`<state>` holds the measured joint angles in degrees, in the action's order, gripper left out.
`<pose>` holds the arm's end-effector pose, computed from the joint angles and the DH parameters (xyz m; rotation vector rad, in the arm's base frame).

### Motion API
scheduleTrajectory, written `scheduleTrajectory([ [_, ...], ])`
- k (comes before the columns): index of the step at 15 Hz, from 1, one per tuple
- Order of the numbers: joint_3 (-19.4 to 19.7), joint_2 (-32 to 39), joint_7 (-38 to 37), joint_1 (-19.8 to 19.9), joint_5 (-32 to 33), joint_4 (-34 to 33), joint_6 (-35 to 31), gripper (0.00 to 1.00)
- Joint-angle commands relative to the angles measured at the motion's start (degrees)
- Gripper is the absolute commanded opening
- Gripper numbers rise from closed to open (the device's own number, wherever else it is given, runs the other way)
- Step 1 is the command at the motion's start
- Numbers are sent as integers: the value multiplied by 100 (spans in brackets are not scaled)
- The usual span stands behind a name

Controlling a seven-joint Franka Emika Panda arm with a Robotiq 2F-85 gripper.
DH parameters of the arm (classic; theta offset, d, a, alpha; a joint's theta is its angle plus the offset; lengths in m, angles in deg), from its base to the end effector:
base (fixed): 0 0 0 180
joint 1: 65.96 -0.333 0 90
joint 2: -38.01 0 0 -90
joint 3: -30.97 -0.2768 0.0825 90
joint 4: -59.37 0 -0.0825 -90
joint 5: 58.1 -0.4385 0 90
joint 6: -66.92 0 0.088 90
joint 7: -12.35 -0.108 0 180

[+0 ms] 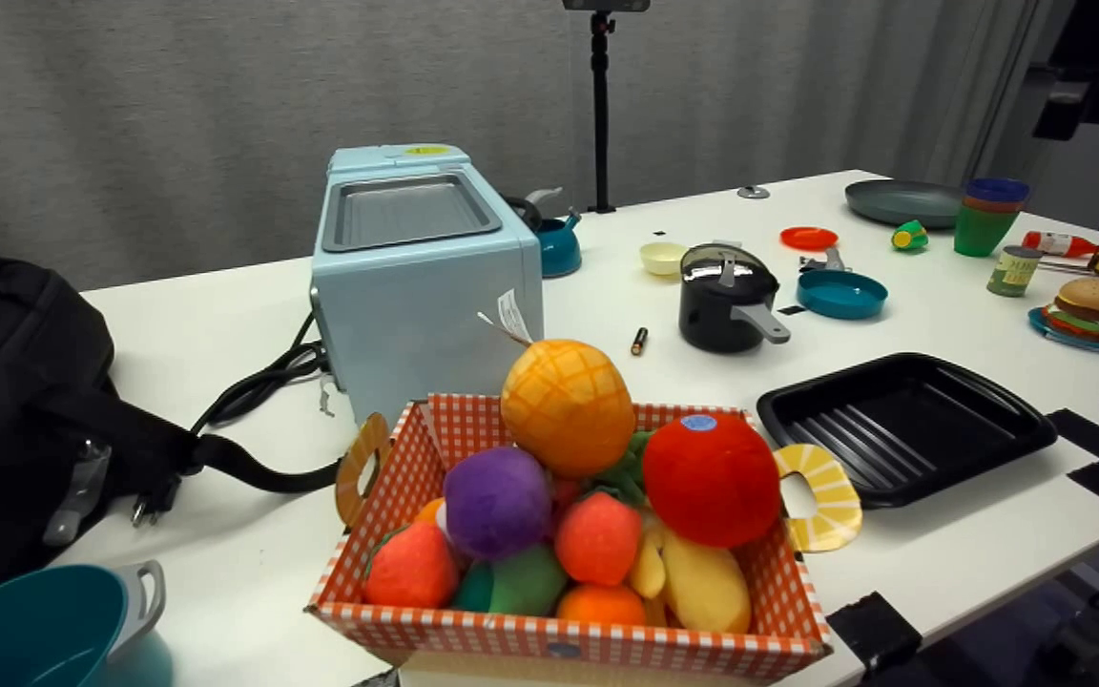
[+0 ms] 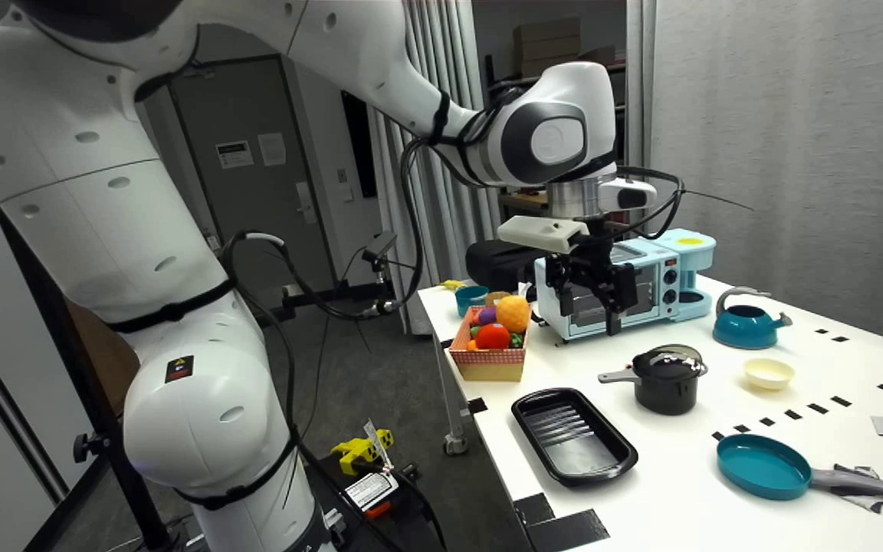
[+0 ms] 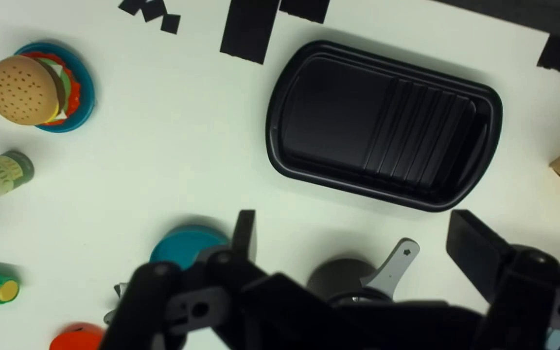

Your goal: Move the lid from the black pot to the blue pan

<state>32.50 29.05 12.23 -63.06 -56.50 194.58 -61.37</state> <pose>0.5309 -0.0418 0.3217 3.1202 -0.0971 0.0545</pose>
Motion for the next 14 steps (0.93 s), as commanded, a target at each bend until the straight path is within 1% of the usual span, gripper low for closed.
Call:
scheduleTrajectory([
  [1,-89,808,-451,-121,-230,-791,-156,100],
  [5,-147,1464,-987,-190,-268,-1436,-249,100],
  [7,-133,1664,-1102,-192,-337,-1678,-237,100],
  [8,-121,1370,-982,-196,-154,-1306,-220,100],
  [11,-113,1607,-1045,-202,-203,-1559,-220,100],
  [14,-112,1622,-1050,-203,-209,-1580,-219,100],
])
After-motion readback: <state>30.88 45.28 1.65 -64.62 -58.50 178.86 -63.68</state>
